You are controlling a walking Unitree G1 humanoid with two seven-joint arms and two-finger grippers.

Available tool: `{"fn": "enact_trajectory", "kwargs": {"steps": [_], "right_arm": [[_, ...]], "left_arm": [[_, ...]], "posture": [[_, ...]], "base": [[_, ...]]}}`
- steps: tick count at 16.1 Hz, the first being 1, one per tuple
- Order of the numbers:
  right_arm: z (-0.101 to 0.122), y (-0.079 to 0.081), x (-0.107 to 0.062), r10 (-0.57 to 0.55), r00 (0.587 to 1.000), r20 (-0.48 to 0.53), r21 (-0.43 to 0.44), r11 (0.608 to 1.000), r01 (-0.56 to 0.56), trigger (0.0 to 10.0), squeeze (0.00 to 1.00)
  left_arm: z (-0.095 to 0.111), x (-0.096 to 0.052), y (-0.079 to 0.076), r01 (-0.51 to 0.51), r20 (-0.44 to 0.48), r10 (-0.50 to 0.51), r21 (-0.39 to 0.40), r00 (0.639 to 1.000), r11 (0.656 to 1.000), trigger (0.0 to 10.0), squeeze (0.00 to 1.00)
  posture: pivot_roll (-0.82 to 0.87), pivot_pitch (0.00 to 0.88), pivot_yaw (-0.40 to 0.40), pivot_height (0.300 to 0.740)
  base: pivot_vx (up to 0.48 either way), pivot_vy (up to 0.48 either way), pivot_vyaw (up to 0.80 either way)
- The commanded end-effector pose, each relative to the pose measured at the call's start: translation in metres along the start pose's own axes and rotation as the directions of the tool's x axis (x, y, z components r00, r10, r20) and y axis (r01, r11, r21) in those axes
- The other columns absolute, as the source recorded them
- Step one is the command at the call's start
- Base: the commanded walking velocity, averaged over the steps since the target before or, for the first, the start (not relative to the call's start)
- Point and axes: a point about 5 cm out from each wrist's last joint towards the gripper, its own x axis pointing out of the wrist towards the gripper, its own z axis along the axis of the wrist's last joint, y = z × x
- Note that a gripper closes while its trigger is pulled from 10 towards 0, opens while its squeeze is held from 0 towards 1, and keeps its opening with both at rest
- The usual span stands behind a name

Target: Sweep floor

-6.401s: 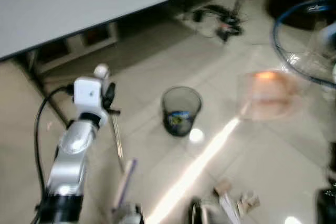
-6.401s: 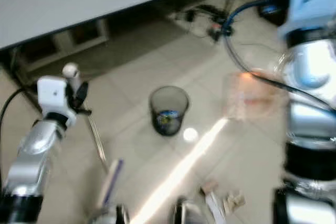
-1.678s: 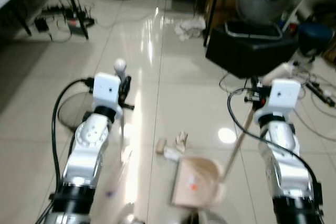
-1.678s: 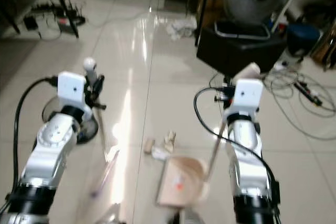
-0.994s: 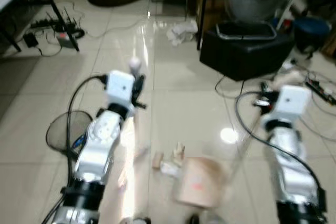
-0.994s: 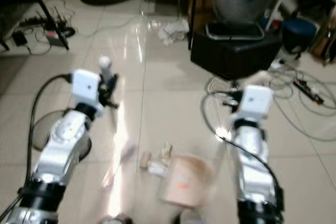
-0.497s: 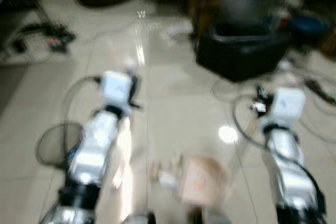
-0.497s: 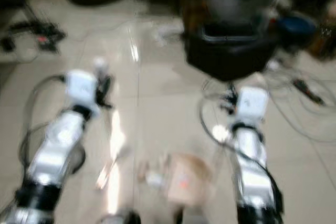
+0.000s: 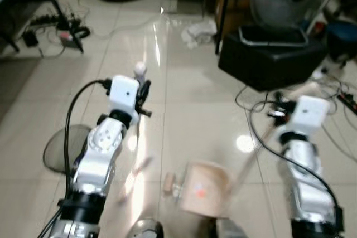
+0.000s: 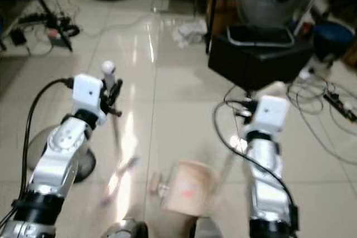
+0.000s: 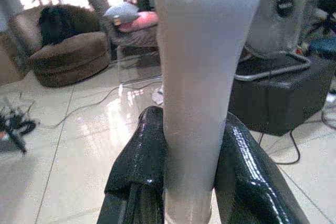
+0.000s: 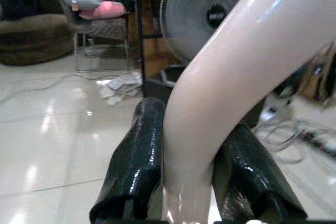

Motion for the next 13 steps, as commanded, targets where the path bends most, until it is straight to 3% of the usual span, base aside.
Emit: {"fn": "enact_trajectory", "kwargs": {"steps": [1,6,13], "right_arm": [[0.008,0.001,-0.001,-0.004,0.999,0.043,0.001,1.000,0.004,10.0,0.00],[0.011,-0.020,-0.003,-0.100,0.990,0.097,-0.041,0.994,0.104,10.0,0.00],[0.012,-0.025,0.005,-0.077,0.994,0.078,-0.069,0.994,0.083,10.0,0.00]], "left_arm": [[-0.001,-0.003,0.007,-0.019,-0.001,0.019,0.029,1.000,0.999,10.0,0.00],[-0.003,-0.005,0.007,-0.005,-0.012,0.006,0.045,1.000,0.999,10.0,0.00],[-0.004,0.004,-0.003,-0.009,-0.024,0.008,-0.047,1.000,0.999,10.0,0.00]], "posture": [[0.01,0.144,0.037,0.740],[0.02,0.168,0.042,0.740],[-0.02,0.158,0.003,0.740]], "base": [[0.000,0.000,0.00],[0.000,0.000,0.00],[0.000,0.000,0.00]]}}
